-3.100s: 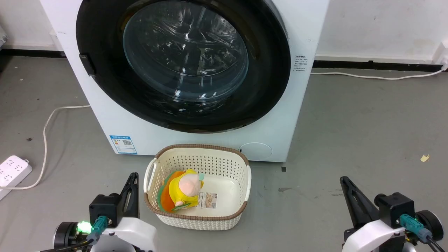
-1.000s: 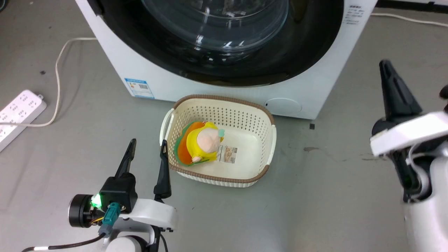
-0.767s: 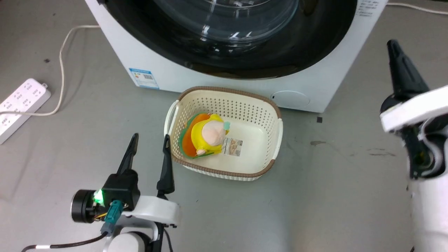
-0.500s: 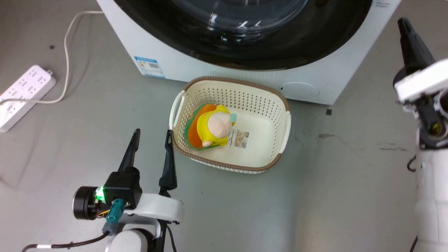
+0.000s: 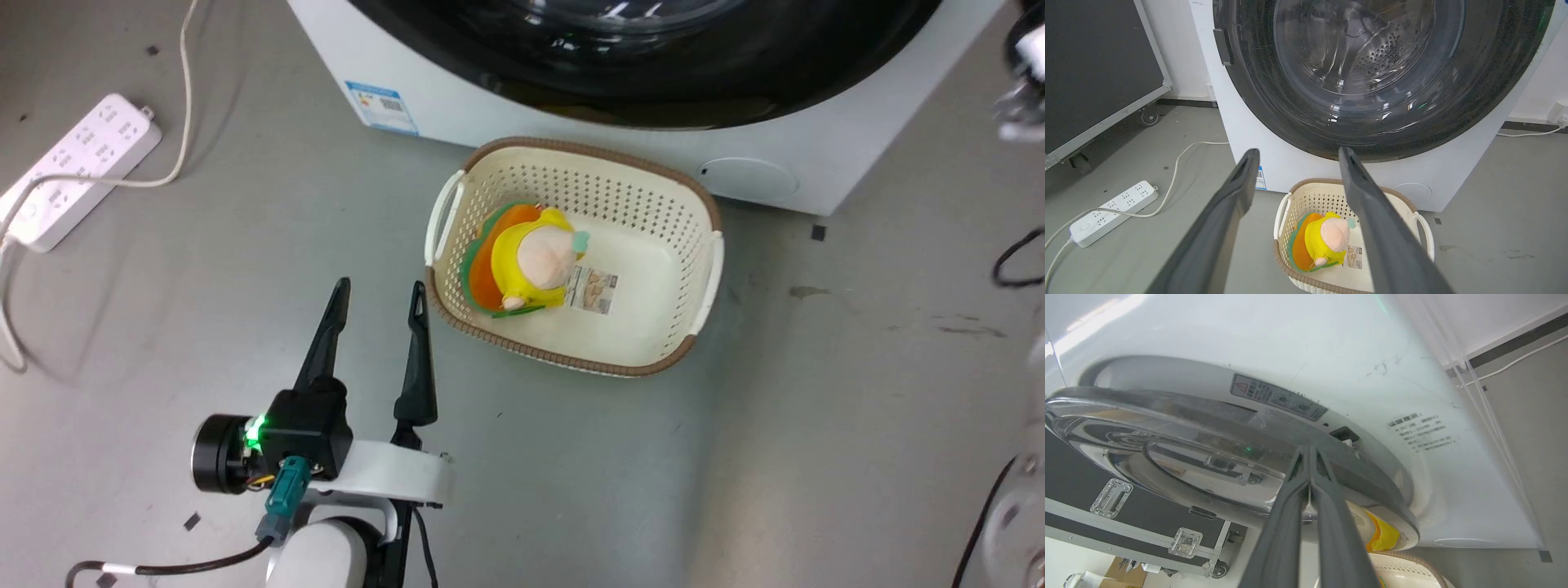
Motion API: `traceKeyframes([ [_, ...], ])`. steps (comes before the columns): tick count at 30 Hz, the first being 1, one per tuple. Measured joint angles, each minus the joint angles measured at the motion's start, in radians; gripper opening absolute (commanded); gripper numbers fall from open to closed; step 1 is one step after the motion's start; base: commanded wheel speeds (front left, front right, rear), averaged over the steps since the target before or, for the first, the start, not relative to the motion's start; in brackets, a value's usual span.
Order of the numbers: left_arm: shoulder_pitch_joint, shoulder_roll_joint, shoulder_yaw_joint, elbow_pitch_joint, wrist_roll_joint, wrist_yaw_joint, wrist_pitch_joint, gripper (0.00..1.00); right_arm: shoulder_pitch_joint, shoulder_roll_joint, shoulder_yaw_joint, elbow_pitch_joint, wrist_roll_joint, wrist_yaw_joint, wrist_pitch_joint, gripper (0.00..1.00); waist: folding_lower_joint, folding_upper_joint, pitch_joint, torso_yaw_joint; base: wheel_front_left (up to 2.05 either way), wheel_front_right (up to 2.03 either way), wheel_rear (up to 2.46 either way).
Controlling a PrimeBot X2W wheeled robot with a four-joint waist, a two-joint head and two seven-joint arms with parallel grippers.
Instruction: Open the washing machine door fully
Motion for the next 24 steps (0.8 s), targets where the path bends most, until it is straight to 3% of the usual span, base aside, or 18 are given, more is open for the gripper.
traceKeyframes([
  [17,-0.037,0.0,-0.057,-0.011,-0.016,0.038,-0.033,1.0,-0.32,-0.098,-0.169,0.355,0.056,-0.002,0.226,0.0,0.0,0.0,0.085,0.055,0.0,0.0,0.0],
  [24,-0.047,0.0,-0.063,-0.011,-0.018,0.059,-0.049,1.0,-0.36,-0.133,-0.198,0.439,0.079,-0.002,0.317,0.0,-0.0001,0.0,0.078,0.067,0.0,0.0,0.0],
])
